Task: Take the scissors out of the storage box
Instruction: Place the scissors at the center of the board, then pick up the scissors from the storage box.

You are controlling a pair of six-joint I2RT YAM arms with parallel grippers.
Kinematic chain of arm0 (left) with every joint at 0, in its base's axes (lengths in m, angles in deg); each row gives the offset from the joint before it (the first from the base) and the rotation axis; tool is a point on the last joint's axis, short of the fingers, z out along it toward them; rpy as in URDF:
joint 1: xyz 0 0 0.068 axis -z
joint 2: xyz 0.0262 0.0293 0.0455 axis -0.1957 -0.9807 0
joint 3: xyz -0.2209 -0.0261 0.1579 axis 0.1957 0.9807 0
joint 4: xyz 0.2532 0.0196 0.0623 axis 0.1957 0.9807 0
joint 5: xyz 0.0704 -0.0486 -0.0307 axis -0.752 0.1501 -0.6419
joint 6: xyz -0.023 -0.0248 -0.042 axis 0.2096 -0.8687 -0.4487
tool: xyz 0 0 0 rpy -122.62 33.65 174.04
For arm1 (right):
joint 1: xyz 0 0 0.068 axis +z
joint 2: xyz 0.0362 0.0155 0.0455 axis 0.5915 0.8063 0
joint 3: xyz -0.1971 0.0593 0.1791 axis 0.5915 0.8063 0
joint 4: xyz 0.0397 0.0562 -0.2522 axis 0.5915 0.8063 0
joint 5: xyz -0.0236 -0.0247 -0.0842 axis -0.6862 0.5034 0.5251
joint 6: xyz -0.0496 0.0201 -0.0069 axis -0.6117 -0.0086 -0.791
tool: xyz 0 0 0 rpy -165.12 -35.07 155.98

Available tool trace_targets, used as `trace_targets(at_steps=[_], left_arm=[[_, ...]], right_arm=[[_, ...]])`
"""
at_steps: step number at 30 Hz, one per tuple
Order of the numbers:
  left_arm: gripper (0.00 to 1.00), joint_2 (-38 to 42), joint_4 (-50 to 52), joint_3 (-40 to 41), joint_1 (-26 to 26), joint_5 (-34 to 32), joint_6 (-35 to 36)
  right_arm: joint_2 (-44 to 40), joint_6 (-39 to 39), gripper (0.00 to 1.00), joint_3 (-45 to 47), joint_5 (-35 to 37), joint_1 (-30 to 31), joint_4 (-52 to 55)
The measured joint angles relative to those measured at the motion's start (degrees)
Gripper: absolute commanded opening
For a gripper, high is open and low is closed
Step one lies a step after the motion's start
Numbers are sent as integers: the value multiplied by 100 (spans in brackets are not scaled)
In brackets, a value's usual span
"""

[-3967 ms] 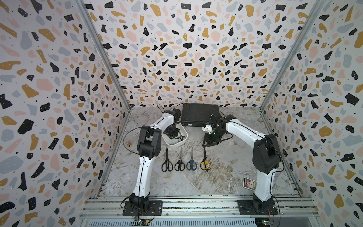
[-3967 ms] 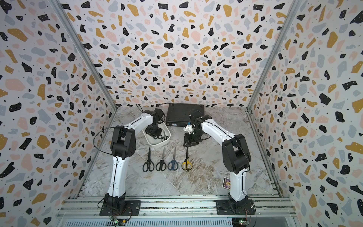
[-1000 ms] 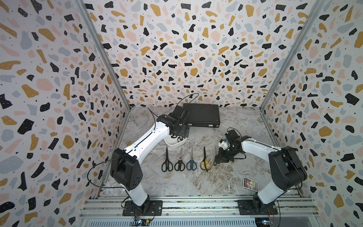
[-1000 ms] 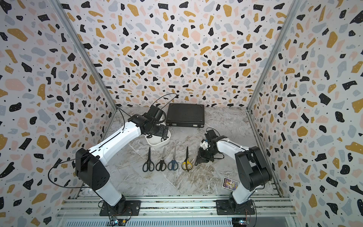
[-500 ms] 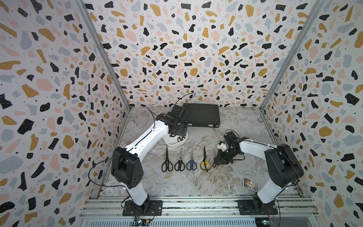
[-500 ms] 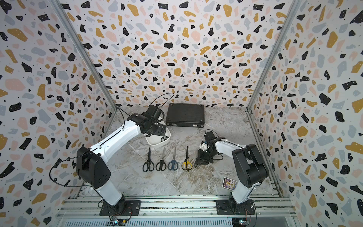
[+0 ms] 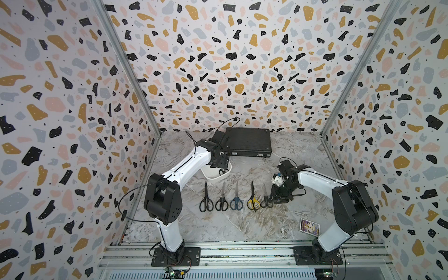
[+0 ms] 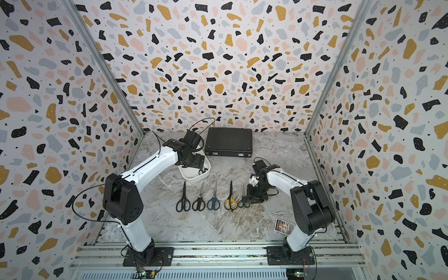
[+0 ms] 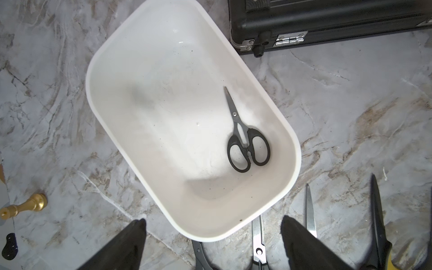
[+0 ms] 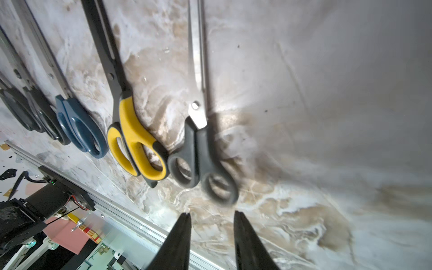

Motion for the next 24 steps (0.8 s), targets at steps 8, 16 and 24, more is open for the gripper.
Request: trace_targets(at_steps=[8,16,24], left_arm=[[71,-643,-326,138,-262,-2,232],[66,-1029,-909,356,-669,765,619],[56,-1305,-1207,352,-605,1309,874]], right_arm=[[-334,-446,37,-649,426,0,892],[-120,-610,37,-1318,466,0,1075],[177,-706,36,-1502,444,0,1121]])
